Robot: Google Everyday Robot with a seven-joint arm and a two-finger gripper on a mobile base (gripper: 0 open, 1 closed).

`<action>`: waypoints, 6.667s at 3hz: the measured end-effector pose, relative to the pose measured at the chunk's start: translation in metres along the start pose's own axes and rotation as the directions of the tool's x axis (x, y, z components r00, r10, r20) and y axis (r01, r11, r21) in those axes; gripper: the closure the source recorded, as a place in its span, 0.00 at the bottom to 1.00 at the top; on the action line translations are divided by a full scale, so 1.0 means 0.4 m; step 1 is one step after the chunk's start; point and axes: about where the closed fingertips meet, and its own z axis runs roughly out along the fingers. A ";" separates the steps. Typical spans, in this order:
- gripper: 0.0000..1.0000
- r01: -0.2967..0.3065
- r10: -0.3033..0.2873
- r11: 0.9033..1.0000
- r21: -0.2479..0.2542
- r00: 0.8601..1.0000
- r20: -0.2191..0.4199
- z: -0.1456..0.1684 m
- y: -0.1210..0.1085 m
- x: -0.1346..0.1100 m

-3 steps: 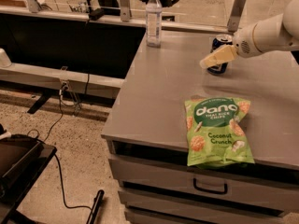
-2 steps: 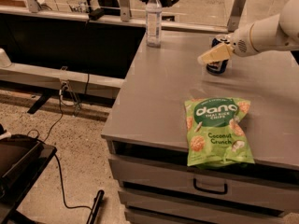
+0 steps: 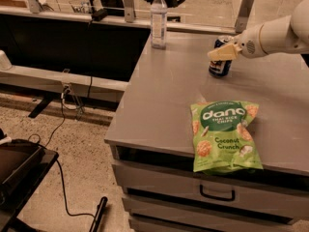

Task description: Move pepsi can near green rice chip bag

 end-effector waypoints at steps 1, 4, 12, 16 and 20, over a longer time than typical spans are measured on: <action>0.88 -0.015 0.015 1.000 -0.016 1.000 -0.002 -0.002 -0.008 0.009; 1.00 0.125 -0.130 0.981 -0.148 0.991 -0.024 -0.134 0.093 -0.016; 0.83 0.287 -0.237 0.864 -0.413 0.957 0.171 -0.166 0.346 -0.024; 0.00 0.406 -0.316 0.771 -0.490 0.913 0.258 -0.110 0.388 0.017; 0.00 0.350 -0.292 0.837 -0.421 0.936 0.196 -0.239 0.241 -0.009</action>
Offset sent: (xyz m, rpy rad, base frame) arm -0.0234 -0.0216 0.0113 0.0626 0.0545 0.0885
